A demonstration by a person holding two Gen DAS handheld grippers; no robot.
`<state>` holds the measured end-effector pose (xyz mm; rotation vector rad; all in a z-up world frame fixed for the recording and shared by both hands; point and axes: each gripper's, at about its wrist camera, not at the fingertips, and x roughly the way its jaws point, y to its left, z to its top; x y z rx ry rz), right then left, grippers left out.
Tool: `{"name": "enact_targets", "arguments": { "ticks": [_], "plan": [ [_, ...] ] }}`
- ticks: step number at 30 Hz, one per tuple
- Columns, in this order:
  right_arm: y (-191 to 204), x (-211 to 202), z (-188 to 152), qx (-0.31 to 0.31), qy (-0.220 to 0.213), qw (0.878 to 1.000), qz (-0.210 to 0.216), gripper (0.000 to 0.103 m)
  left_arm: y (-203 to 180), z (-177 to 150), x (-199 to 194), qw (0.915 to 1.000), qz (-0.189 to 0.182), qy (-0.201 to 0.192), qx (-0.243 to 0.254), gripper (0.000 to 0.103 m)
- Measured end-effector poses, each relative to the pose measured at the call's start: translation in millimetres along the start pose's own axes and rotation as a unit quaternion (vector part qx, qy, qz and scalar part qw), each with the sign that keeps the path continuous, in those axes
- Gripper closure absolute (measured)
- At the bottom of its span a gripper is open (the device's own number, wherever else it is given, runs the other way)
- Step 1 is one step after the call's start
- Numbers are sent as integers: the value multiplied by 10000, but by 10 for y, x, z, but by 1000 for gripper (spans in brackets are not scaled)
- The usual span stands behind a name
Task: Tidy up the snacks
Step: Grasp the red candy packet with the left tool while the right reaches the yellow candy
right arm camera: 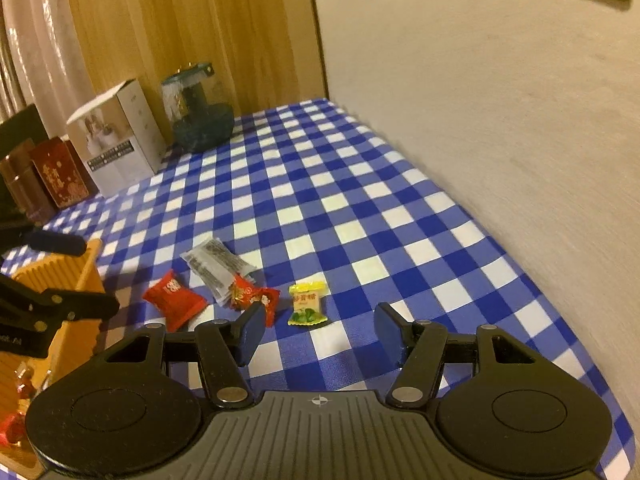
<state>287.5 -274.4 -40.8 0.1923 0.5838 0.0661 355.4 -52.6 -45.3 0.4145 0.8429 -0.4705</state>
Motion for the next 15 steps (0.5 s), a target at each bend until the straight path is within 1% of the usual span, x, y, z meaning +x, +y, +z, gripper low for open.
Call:
{"name": "enact_targets", "arguments": {
  "ticks": [3,6,15],
  "plan": [
    [-11,88,8,-20,51,10000,-6,42,35,33,188,9997,-71,193,97,35],
    [-35,144,12,24,73,10000,-3,42,44,62,354,9991,-179,342,161,35],
    [-133,258,15,136,179,9997,-62,42,15,152,799,9949,-143,916,406,36]
  ]
}}
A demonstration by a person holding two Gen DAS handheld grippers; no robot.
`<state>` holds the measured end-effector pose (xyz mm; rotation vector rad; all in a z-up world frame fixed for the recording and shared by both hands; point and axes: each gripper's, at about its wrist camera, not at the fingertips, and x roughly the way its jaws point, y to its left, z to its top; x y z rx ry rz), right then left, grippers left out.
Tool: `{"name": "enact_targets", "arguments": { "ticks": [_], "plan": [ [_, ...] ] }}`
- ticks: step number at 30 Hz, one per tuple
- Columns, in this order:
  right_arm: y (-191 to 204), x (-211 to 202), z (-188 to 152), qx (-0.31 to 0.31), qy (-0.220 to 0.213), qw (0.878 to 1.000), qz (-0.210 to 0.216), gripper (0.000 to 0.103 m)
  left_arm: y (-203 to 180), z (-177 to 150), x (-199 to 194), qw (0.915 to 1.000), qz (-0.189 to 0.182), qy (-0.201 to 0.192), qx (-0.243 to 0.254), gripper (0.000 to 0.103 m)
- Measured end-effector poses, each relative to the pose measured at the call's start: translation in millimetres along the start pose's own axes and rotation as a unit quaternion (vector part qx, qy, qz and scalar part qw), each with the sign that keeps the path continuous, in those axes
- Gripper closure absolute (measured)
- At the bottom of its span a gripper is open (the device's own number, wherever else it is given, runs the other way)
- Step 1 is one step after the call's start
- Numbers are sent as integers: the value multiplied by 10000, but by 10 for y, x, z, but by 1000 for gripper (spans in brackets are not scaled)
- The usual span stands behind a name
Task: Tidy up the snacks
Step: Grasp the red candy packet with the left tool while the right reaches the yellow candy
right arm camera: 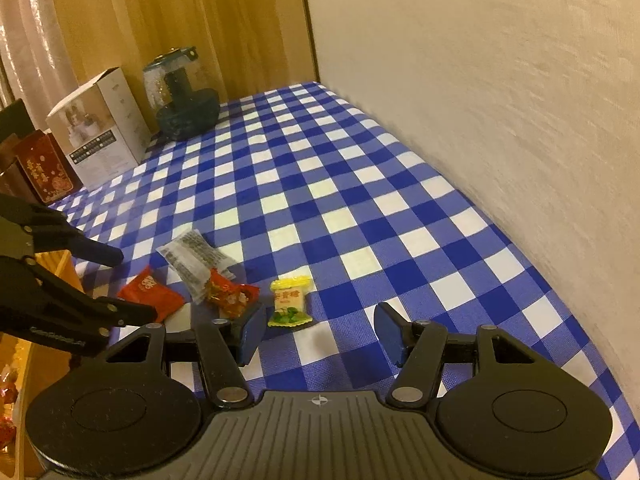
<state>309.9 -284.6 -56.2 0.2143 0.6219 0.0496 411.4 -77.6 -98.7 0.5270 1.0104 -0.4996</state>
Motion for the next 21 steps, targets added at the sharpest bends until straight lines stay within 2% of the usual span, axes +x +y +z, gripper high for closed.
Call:
{"name": "enact_targets", "arguments": {
  "ticks": [3,6,9,11,12,13,16,21],
  "plan": [
    [-12,31,-3,25,27,10000,25,42,3,28,104,9999,5,149,74,36],
    [-12,55,-5,19,42,10000,35,42,15,29,176,9995,3,284,100,44],
    [-19,76,-5,28,65,10000,42,42,29,8,211,9994,-6,330,107,45],
    [-22,94,-7,40,93,9999,45,42,21,0,215,9994,24,323,141,47],
    [-22,103,-8,39,104,9999,47,42,14,1,219,9994,20,316,158,53],
    [-23,112,-10,29,116,9999,54,42,12,3,213,9995,-21,291,144,55],
    [-21,148,-13,11,148,9999,73,42,-22,-5,198,9994,46,255,221,58],
    [3,216,-23,-37,186,9997,173,42,-33,-27,75,10000,29,13,75,62]
  ]
}}
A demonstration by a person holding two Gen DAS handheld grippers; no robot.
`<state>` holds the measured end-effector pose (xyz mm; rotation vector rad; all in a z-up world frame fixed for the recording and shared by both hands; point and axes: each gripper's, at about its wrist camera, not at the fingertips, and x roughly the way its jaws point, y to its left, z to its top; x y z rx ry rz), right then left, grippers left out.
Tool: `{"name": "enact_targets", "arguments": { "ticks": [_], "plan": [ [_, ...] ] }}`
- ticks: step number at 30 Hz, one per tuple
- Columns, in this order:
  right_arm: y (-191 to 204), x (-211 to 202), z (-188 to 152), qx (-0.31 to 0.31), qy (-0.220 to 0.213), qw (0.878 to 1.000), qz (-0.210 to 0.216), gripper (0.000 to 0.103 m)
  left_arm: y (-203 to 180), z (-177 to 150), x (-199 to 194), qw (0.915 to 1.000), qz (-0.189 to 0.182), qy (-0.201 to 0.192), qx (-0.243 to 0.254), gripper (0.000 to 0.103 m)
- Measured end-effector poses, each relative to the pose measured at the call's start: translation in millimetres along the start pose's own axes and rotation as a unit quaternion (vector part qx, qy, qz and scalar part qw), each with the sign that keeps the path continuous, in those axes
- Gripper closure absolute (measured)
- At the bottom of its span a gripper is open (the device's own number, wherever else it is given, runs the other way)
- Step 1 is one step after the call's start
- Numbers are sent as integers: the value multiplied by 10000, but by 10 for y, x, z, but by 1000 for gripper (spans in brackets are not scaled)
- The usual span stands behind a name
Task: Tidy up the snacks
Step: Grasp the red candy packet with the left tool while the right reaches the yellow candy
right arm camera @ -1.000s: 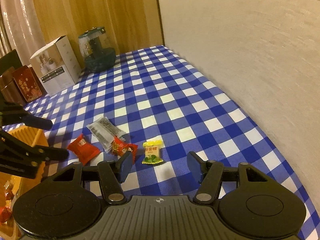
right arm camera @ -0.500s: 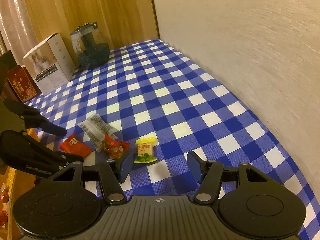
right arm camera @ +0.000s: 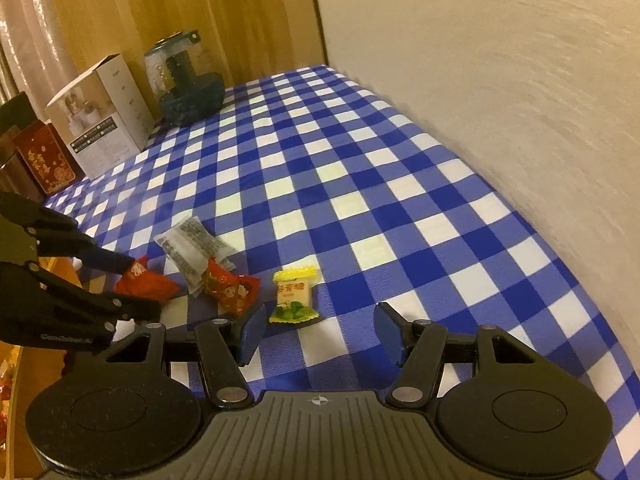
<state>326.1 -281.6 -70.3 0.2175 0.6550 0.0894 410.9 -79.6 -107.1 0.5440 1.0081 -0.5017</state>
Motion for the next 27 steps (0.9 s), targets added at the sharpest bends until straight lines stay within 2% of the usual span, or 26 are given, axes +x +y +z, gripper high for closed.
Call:
{"name": "enact_targets", "arguments": {
  "ticks": [2,3,5,13,19,27],
  "plan": [
    [26,22,0,-36,-2,10000,60,43,8,3,-69,9999,-4,-118,-72,62],
    [43,38,6,-71,-3,9999,75,51,7,6,-96,9998,0,-164,-103,62],
    [73,76,12,-146,15,9999,83,59,19,7,-160,9995,13,-270,-190,62],
    [130,251,32,-360,64,9993,40,64,56,-58,-319,9978,-30,-479,-456,63],
    [171,311,40,-455,38,9990,0,76,45,-91,-377,9969,-36,-564,-555,63],
    [202,102,26,-357,4,9993,-72,79,-35,-143,-519,9937,-146,-743,-828,63]
  ]
}}
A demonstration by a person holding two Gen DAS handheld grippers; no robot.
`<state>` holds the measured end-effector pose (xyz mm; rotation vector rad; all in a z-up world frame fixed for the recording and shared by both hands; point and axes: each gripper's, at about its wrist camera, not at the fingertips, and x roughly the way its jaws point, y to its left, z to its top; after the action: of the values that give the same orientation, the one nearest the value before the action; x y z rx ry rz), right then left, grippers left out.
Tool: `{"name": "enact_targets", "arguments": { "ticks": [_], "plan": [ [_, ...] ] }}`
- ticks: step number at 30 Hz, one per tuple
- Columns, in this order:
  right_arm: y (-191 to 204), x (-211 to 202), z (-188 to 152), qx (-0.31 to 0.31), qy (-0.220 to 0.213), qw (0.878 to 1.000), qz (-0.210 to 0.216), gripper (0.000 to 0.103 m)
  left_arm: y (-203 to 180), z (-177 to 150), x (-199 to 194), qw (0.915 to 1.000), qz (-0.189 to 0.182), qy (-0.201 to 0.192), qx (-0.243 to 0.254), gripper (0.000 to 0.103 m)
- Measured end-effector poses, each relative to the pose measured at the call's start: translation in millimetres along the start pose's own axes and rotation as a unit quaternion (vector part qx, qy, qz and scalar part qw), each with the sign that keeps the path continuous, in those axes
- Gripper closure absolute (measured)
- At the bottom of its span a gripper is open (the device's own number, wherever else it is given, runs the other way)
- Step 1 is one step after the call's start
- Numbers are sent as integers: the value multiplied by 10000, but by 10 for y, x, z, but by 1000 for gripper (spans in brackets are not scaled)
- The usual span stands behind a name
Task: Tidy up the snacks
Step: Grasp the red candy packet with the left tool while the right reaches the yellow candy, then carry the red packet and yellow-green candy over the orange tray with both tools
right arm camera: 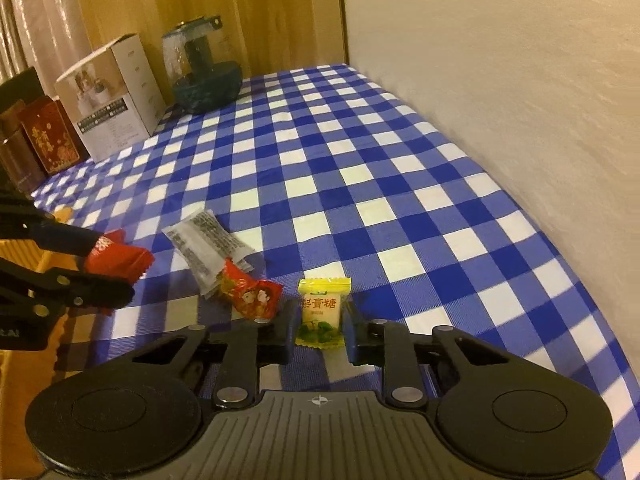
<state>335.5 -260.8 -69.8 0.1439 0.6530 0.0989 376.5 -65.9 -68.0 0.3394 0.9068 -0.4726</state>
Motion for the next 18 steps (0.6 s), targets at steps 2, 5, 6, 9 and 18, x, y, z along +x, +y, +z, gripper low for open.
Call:
{"name": "enact_targets", "arguments": {
  "ticks": [2,5,6,9,18],
  "plan": [
    [37,-95,-9,19,-20,10000,6,79,-35,-25,-77,9999,-20,-64,-78,63],
    [96,-272,-41,71,-69,9999,49,79,-72,-80,-197,9996,-43,-143,-237,63],
    [119,-336,-50,81,-99,9999,48,79,-84,-107,-247,9994,-48,-173,-311,63],
    [188,-546,-75,153,-203,9997,69,79,-120,-197,-388,9986,-16,-235,-478,63],
    [488,-1099,-242,239,-418,9987,172,79,-225,-594,-934,9938,136,-433,-1014,63]
  ]
}}
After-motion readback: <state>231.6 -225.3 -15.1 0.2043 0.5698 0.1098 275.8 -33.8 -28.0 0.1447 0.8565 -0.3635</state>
